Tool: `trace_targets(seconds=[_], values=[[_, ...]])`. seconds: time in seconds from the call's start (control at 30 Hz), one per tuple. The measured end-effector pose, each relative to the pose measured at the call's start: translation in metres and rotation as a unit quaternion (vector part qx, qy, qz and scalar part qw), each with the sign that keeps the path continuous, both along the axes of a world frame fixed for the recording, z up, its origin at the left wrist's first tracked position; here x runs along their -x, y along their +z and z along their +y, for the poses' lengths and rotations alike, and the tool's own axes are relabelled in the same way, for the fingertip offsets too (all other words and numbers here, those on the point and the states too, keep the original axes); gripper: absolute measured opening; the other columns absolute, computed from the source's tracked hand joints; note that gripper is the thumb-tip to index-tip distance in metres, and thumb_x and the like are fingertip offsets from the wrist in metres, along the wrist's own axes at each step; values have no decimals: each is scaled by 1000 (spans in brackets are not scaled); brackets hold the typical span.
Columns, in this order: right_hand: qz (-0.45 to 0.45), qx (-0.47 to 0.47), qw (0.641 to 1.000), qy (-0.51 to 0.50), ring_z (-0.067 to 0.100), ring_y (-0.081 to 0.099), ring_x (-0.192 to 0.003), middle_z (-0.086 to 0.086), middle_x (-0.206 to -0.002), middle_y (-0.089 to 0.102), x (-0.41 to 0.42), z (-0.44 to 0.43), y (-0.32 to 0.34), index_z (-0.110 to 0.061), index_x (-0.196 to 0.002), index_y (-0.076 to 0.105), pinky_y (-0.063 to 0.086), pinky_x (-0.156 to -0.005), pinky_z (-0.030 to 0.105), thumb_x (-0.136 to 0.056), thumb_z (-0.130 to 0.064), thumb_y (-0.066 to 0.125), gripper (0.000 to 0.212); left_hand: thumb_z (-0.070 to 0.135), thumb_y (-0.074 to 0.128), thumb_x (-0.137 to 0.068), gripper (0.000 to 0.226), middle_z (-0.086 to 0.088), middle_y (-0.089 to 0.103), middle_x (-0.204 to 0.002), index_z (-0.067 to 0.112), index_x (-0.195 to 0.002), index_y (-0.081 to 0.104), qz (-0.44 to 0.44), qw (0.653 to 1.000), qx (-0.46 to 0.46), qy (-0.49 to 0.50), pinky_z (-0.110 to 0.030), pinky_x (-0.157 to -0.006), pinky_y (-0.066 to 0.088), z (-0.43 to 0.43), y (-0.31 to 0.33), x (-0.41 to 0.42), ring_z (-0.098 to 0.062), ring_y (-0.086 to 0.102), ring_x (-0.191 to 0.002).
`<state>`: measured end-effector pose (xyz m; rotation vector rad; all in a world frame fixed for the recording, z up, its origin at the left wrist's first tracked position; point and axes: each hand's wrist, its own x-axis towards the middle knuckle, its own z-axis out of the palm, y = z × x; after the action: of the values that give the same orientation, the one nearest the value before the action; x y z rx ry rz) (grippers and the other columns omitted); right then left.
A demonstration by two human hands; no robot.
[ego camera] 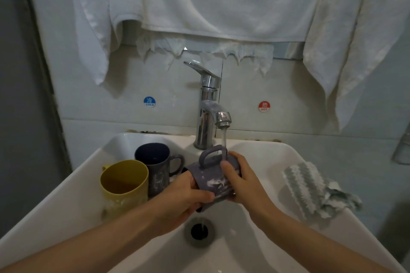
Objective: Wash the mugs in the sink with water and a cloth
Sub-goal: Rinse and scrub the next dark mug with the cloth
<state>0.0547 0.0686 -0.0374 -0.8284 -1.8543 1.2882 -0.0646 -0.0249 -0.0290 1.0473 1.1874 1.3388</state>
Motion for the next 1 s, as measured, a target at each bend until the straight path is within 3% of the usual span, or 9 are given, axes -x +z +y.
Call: trace_targets(seconds=[0.07,0.13,0.27,0.33,0.43,0.5,0.67,0.83,1.0], values=[[-36,-52,998,-15,10,50,-110,-6,-129,43,2,-1,-4,-24,-138,28,45,-94,26,-76,-45,71,78,-13,51,-84,54,-4,64,-120,16,-129,47,30,999,-9,-6,-36,-97,49,0,1,-1,-20,61,-110],[-67,-73,994,-35,6,39,-114,-10,-127,32,5,-5,-6,-24,-141,20,38,-93,19,-72,-40,76,91,-13,48,-85,53,-3,64,-121,16,-130,48,56,998,-18,-17,-40,-100,46,0,1,-2,-20,60,-112],[-30,-5,999,-16,6,55,-95,4,-135,48,1,-1,0,-27,-136,33,52,-68,17,-94,-34,49,45,-13,52,-83,51,-6,63,-121,14,-127,49,-3,1000,-5,-2,-37,-96,49,-1,1,-1,-22,61,-111],[-33,17,999,-8,5,55,-93,5,-137,47,1,-2,2,-29,-134,34,54,-62,17,-97,-33,45,39,-12,53,-83,50,-7,63,-121,13,-126,49,-20,1000,7,-3,-35,-95,50,0,-1,-2,-22,62,-109],[-104,-48,993,-32,20,43,-128,2,-149,28,5,-6,-3,-25,-145,16,45,-95,28,-80,-40,68,85,-10,50,-86,47,-7,63,-121,12,-127,49,-5,1000,6,-12,-36,-97,49,0,-1,-3,-21,62,-110],[-117,-63,991,-33,22,36,-134,1,-150,25,6,-6,-4,-23,-147,12,40,-101,30,-75,-41,72,96,-9,50,-86,48,-7,63,-122,12,-129,49,-6,1000,7,-14,-37,-97,49,0,-1,-2,-22,62,-111],[-55,16,998,8,19,54,-111,5,-138,48,-1,2,-3,-26,-143,31,56,-80,34,-98,-30,44,47,-11,57,-79,49,-11,63,-118,10,-123,50,-45,999,19,12,-31,-84,55,-1,-1,3,-25,63,-106],[-97,-72,993,13,18,41,-131,-3,-147,34,2,-3,-6,-23,-147,18,40,-106,33,-83,-38,66,82,-14,55,-79,49,-14,64,-114,4,-124,50,-33,999,14,3,-26,-72,54,0,-1,4,-24,66,-96],[-51,-3,998,19,18,53,-116,4,-140,47,-2,5,-2,-24,-144,33,54,-85,31,-95,-27,49,51,-15,53,-79,42,-13,64,-111,6,-116,54,-73,997,13,25,-25,-68,56,1,-3,6,-26,64,-98]])
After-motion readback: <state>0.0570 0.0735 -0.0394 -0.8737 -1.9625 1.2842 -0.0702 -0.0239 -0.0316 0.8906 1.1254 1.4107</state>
